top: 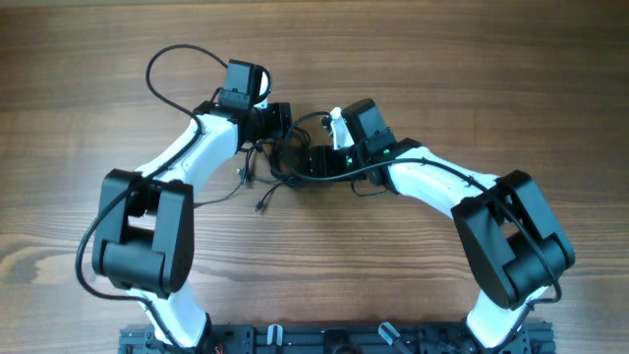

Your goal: Untangle cables

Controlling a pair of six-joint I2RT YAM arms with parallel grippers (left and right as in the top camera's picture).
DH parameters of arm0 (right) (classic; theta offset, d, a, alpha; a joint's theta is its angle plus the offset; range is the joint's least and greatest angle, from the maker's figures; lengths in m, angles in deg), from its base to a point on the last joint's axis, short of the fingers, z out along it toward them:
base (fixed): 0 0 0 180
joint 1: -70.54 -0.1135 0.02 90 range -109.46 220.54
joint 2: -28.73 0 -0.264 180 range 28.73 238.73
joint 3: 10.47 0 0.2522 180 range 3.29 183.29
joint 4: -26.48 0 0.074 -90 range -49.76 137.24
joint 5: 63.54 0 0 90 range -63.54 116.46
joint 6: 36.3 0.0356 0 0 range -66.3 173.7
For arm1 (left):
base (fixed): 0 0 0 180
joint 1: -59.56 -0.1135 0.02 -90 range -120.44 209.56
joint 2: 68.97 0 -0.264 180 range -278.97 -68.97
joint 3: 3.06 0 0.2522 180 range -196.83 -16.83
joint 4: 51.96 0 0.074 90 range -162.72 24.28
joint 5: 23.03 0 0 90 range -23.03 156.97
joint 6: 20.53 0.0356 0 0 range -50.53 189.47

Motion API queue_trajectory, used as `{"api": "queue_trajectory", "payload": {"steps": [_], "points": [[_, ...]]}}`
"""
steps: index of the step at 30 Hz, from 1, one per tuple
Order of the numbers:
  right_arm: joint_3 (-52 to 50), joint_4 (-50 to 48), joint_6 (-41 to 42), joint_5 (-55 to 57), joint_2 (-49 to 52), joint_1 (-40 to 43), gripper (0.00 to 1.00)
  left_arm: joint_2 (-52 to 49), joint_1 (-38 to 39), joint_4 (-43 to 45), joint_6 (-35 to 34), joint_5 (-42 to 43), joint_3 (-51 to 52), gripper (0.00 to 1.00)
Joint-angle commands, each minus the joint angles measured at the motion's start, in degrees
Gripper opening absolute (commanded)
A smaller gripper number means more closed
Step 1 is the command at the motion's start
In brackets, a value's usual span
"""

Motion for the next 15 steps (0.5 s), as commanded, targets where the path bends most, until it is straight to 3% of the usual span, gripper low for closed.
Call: {"api": "queue_trajectory", "payload": {"steps": [1, 10, 15], "points": [[-0.2, 0.0, -0.2, 0.9, -0.2, -0.1, 0.6, -4.2, 0.7, -0.9, 0.7, 2.9, 0.5, 0.79], [-0.2, 0.1, 0.0, 3.2, -0.2, -0.1, 0.6, -4.9, 5.1, -1.1, 0.7, 3.5, 0.5, 0.52], [-0.2, 1.0, 1.1, 3.8, -0.2, -0.2, 0.59, -4.9, 6.4, -1.3, 0.7, 3.5, 0.5, 0.16]]}}
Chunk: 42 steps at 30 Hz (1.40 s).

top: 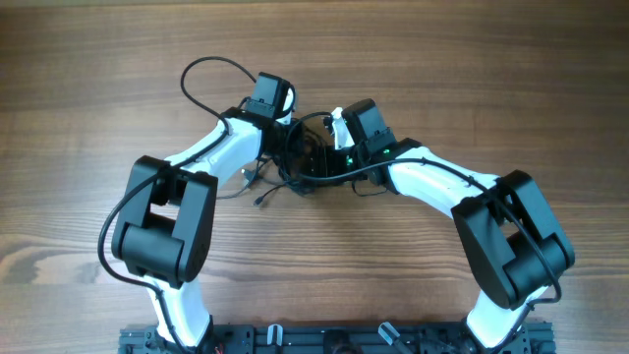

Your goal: Untangle cables

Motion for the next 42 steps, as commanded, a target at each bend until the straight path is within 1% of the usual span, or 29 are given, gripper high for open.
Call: {"api": "queue_trajectory", "payload": {"steps": [1, 2, 4, 6, 7, 9, 11, 12, 15, 17, 22, 29, 33, 37, 40, 42], "points": [[-0.2, 0.8, 1.6, 2.7, -0.1, -0.2, 0.59, -1.1, 0.7, -0.2, 0.1, 1.4, 0.5, 0.11], [-0.2, 1.4, 2.7, 3.9, 0.0, -0.2, 0.59, -1.1, 0.7, -0.2, 0.1, 1.4, 0.5, 0.05], [-0.2, 1.3, 3.5, 4.2, 0.9, -0.2, 0.57, -1.1, 0.6, -0.1, 0.0, 1.4, 0.4, 0.04], [-0.2, 0.6, 4.5, 4.2, 2.0, -0.2, 0.54, -0.4, 0.6, -0.1, -2.7, 1.4, 0.3, 0.04], [-0.2, 0.1, 4.5, 4.2, 2.2, -0.2, 0.51, 0.3, 0.6, -0.1, -3.6, 1.4, 0.3, 0.04], [-0.2, -0.8, 4.5, 4.2, 2.2, -0.2, 0.38, 3.7, 0.6, -0.2, -4.7, 1.8, 0.3, 0.04], [-0.2, -1.2, 4.6, 4.2, 2.2, -0.2, 0.32, 9.2, 0.6, -0.1, -4.6, 2.9, 0.3, 0.04], [-0.2, -1.3, 4.5, 4.2, 2.2, -0.2, 0.31, 11.4, 0.6, -0.1, -4.6, 2.9, 0.3, 0.04], [-0.2, -2.0, 4.6, 4.5, 2.2, -0.2, 0.29, 18.8, 0.6, -0.1, -4.6, 2.9, 0.3, 0.04], [-0.2, -2.2, 7.4, 6.4, 2.2, -0.2, 0.29, 26.3, 0.6, -0.1, -4.7, 2.9, 0.3, 0.04], [-0.2, -4.0, 10.5, 7.5, 2.2, -0.1, 0.29, 37.2, 0.6, -0.3, -4.7, 2.9, 0.3, 0.04], [-0.2, -4.5, 10.5, 9.9, 2.2, 2.1, 0.3, 49.9, 0.6, -0.3, -4.6, 1.5, 0.3, 0.04], [-0.2, -5.0, 10.6, 10.2, 2.2, 5.5, 0.3, 56.9, 0.6, -0.3, -4.7, -3.9, 0.3, 0.04], [-0.2, -4.9, 12.7, 10.1, 2.2, 7.9, 0.3, 62.4, 0.6, 0.3, -4.7, -9.2, 0.3, 0.04], [-0.2, -4.9, 13.1, 9.7, 2.2, 9.2, 0.31, 67.3, 0.6, 0.4, -4.7, -17.0, 0.3, 0.04], [-0.2, -4.9, 13.1, 9.7, 2.2, 9.3, 0.3, 68.8, 0.6, -0.1, -4.7, -21.5, 0.3, 0.07]]}}
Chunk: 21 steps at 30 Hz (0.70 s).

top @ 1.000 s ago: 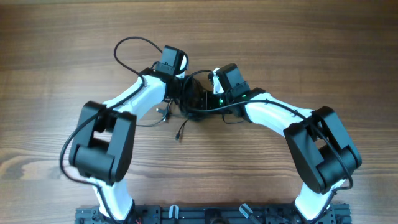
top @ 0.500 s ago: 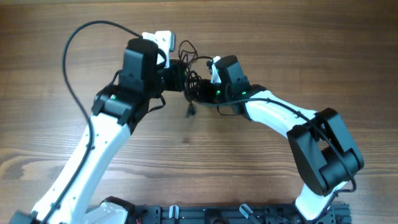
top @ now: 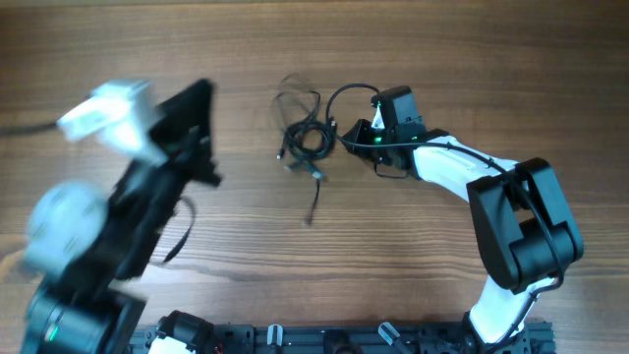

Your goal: Untangle cables

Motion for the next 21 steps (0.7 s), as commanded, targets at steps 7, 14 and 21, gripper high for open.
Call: {"api": "queue_trajectory", "payload": {"steps": [7, 14, 21], "points": [[0.5, -0.6, -2.4, -7.0, 0.1, 0.0, 0.46, -3.9, -0.2, -12.3, -0.3, -11.8, 0.4, 0.48], [3.2, -1.3, -7.1, -18.3, 0.0, 0.7, 0.55, -21.3, -0.2, -15.3, -0.4, -0.2, 0.4, 0.66], [3.1, 1.2, -7.1, -16.0, 0.0, 0.7, 0.67, -39.7, -0.2, -13.4, -3.5, 1.4, 0.4, 0.75]]}}
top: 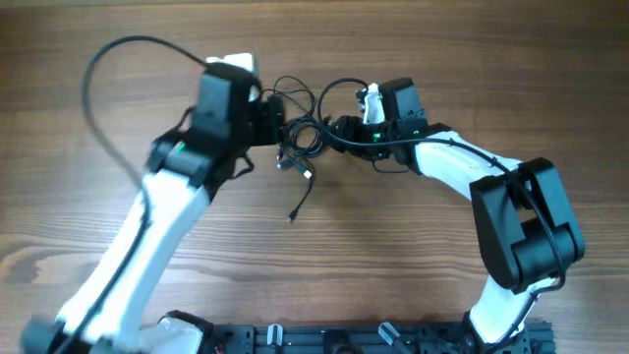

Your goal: Untangle cables

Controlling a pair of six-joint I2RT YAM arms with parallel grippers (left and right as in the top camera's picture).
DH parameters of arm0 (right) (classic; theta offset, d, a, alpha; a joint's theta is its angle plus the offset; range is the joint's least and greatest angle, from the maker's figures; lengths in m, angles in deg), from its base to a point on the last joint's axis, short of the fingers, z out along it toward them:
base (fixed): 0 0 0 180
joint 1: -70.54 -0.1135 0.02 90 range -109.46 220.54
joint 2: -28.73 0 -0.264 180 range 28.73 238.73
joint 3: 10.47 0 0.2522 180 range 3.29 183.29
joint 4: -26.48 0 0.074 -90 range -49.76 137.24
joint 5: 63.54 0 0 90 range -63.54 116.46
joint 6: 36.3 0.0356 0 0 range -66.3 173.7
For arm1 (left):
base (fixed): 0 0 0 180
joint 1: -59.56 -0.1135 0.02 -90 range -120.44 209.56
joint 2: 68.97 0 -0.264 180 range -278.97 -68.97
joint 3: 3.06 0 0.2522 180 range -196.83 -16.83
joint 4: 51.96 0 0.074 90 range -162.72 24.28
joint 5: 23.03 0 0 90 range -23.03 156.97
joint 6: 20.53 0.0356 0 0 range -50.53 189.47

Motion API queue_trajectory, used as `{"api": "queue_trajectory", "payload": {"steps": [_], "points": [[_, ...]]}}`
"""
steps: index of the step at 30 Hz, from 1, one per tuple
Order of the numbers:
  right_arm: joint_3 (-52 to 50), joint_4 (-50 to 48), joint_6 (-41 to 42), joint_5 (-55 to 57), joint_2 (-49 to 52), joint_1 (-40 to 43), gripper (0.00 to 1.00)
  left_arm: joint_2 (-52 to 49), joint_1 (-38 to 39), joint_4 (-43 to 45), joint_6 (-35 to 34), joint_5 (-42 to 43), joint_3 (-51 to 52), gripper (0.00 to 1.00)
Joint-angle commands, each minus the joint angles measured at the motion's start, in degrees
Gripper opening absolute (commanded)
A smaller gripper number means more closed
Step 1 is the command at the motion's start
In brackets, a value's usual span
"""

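A tangle of thin black cables [301, 138] lies on the wooden table at centre back, with one loose end trailing toward the front [295, 210]. My left gripper [273, 124] reaches in from the left and touches the tangle's left edge; its jaws are hidden in the dark cables. From the right, my right gripper [340, 127] meets the tangle's right edge. A cable loop [334, 88] arches over its fingers, and it seems closed on a strand.
The left arm's own black cable [108, 59] arcs high over the far left of the table. The arm bases stand at the front edge [324, 339]. Bare wood lies all around the tangle.
The left arm, blurred and far off at the left, now has its gripper at the tangle's left edge. The right gripper has shifted slightly left. The loose end lies a little more to the left.
Both grippers first met over the tangle near the table's centre, the left then pressing closer. Later the tangle lay farther back and right with the right gripper beside it, while the left arm was away at the left. Now both grippers flank it again.
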Motion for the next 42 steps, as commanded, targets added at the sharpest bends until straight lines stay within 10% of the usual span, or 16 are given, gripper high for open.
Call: {"api": "queue_trajectory", "payload": {"steps": [1, 20, 25, 36, 42], "points": [[1.0, 2.3, -1.0, 2.5, 0.0, 0.3, 0.67, -9.7, -0.3, 2.5, -0.9, 2.1, 0.3, 0.75], [0.7, 3.9, -2.3, 8.0, 0.0, 0.1, 0.67, -36.9, -8.7, 22.6, -4.0, 14.6, 0.3, 0.72], [0.7, 4.0, -1.4, 7.1, 0.0, 0.1, 0.68, -37.9, -8.7, 18.9, -3.9, 14.7, 0.3, 0.04], [0.7, 4.4, -14.8, -10.1, 0.0, 0.1, 0.64, -30.8, -12.3, 10.3, -3.3, 35.7, 0.3, 0.05], [0.7, 4.3, -18.2, -11.8, 0.0, -1.9, 0.63, -28.6, -17.1, 6.9, 14.2, 45.2, 0.3, 0.18]]}}
